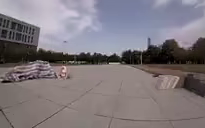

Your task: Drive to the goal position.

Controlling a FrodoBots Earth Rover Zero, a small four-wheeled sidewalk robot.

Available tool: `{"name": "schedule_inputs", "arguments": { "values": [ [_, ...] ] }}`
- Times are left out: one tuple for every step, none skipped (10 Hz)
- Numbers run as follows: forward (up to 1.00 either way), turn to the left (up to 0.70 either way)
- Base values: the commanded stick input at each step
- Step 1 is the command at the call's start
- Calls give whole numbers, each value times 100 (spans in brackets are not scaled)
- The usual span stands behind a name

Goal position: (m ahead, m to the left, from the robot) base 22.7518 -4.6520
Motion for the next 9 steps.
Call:
{"name": "schedule_inputs", "arguments": {
  "values": [
    [100,-27],
    [100,-27],
    [100,-27],
    [100,-27],
    [100,-27],
    [100,-27],
    [100,-27],
    [100,-27],
    [100,-27]
  ]
}}
